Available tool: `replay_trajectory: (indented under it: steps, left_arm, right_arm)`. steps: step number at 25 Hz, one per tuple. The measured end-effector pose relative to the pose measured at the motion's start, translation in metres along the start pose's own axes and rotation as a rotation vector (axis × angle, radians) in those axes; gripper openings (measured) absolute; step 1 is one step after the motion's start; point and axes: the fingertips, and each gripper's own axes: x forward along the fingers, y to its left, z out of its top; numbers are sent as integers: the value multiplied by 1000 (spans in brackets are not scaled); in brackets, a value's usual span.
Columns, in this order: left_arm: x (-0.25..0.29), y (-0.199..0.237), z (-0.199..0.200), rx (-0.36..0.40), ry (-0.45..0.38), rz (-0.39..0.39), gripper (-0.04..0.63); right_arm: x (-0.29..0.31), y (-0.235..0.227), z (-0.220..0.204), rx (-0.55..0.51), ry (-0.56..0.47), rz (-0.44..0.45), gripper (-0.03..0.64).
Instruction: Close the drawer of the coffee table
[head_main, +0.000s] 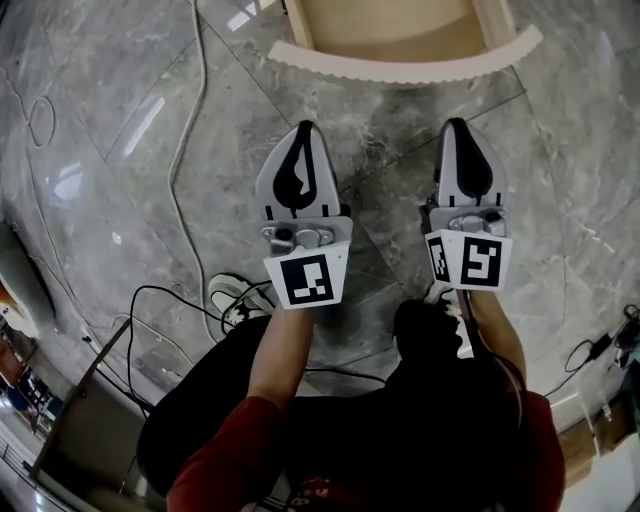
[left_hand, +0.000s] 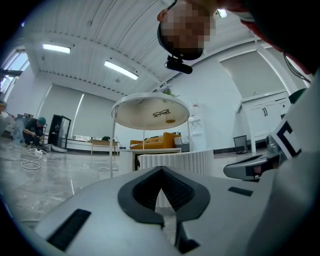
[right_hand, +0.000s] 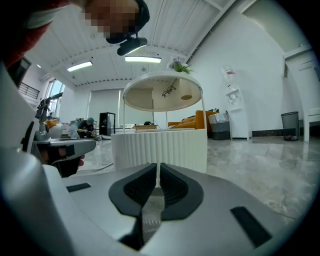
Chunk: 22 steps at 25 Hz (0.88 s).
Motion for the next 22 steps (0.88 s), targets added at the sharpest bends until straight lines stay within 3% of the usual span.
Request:
replay_trajectory:
  steps: [5,12,22]
  left_arm:
    - [-5,-7,-6,20,24,-40,12]
    - [0,-1,-13,-18,30,-31,12]
    - [-2,4,-15,-31,31,-19,12]
  right_arm:
    - [6,10,4,-20,4,45,53]
    - [26,12,-11,17,53,48,280]
    - [59,12,-12,-17,72,19,294]
